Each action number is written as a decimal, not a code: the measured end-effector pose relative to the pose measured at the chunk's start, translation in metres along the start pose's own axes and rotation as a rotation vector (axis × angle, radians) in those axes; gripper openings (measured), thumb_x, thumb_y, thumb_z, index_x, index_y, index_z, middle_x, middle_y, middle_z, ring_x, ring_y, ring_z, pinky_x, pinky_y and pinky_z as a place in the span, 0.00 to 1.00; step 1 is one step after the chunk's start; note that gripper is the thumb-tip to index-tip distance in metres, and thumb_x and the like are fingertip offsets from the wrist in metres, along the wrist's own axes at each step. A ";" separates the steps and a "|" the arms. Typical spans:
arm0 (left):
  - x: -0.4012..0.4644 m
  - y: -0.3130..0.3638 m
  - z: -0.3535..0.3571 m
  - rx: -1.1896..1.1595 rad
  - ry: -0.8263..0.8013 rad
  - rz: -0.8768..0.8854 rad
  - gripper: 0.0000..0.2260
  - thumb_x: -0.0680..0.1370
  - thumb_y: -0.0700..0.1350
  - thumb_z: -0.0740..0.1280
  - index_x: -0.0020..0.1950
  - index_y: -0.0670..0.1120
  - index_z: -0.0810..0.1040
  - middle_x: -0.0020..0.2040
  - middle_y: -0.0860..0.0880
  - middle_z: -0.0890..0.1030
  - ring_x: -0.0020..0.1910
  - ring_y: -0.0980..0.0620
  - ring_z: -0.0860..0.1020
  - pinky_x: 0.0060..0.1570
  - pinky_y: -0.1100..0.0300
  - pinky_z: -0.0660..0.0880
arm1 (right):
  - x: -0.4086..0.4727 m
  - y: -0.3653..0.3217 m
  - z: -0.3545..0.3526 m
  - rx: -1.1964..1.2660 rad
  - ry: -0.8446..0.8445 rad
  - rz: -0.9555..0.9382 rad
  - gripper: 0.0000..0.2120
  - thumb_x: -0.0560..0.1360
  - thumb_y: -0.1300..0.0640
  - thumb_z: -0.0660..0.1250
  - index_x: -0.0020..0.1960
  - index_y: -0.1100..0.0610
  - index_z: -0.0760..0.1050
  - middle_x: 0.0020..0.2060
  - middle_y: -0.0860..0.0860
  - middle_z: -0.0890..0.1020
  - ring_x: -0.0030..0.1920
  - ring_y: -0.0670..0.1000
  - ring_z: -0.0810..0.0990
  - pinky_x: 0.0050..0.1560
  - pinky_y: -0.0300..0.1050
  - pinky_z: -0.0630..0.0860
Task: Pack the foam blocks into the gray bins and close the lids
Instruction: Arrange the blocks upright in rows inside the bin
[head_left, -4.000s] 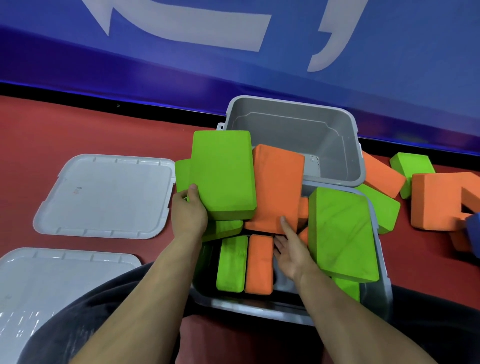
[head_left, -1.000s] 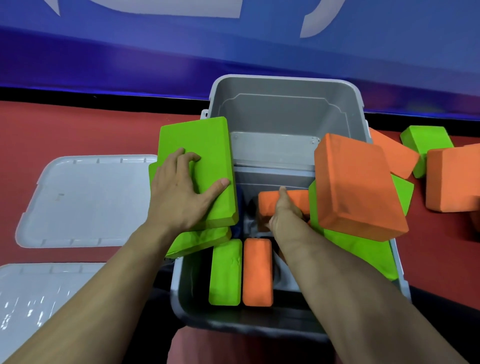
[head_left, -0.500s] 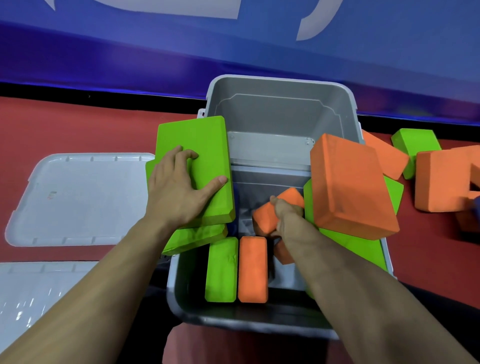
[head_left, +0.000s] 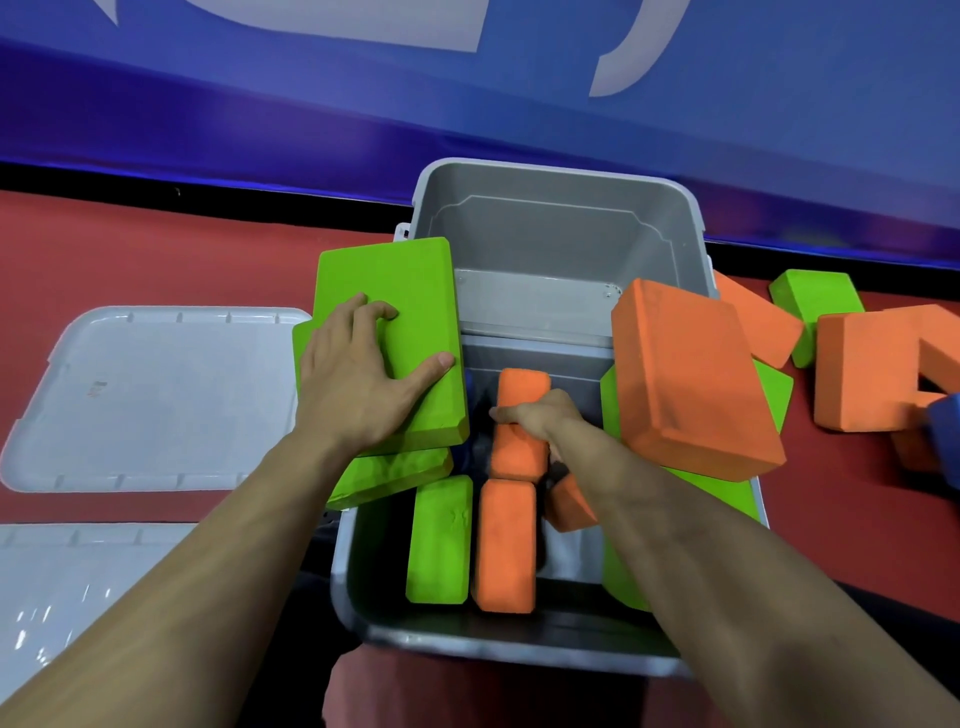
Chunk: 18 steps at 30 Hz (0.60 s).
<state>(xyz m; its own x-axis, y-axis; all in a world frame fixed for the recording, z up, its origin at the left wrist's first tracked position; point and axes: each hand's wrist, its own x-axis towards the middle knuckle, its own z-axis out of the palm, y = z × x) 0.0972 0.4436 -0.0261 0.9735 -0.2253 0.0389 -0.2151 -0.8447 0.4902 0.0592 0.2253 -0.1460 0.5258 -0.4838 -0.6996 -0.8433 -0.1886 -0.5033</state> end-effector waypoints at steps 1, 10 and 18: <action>0.000 0.000 0.000 0.001 0.002 -0.001 0.38 0.68 0.75 0.60 0.70 0.52 0.70 0.78 0.47 0.65 0.77 0.45 0.63 0.74 0.45 0.60 | -0.001 -0.002 0.003 -0.043 -0.003 -0.030 0.38 0.60 0.39 0.83 0.59 0.62 0.78 0.53 0.56 0.84 0.51 0.56 0.85 0.53 0.51 0.82; -0.001 0.002 0.000 0.000 -0.006 -0.005 0.38 0.69 0.75 0.61 0.70 0.53 0.69 0.78 0.48 0.65 0.77 0.46 0.62 0.74 0.45 0.60 | 0.006 -0.008 0.029 -0.152 -0.019 -0.106 0.43 0.57 0.27 0.76 0.59 0.59 0.81 0.54 0.55 0.86 0.50 0.57 0.85 0.44 0.49 0.81; -0.001 0.005 0.000 0.005 -0.016 -0.004 0.38 0.69 0.74 0.61 0.71 0.52 0.69 0.78 0.47 0.64 0.77 0.46 0.62 0.74 0.46 0.60 | 0.029 0.009 0.040 -0.191 -0.030 -0.163 0.54 0.43 0.19 0.64 0.54 0.56 0.83 0.48 0.55 0.87 0.45 0.57 0.86 0.46 0.53 0.84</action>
<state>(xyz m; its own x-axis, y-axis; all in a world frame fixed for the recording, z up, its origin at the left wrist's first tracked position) 0.0955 0.4398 -0.0240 0.9730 -0.2298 0.0231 -0.2118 -0.8479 0.4860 0.0715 0.2444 -0.1908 0.6570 -0.4091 -0.6332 -0.7516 -0.4214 -0.5076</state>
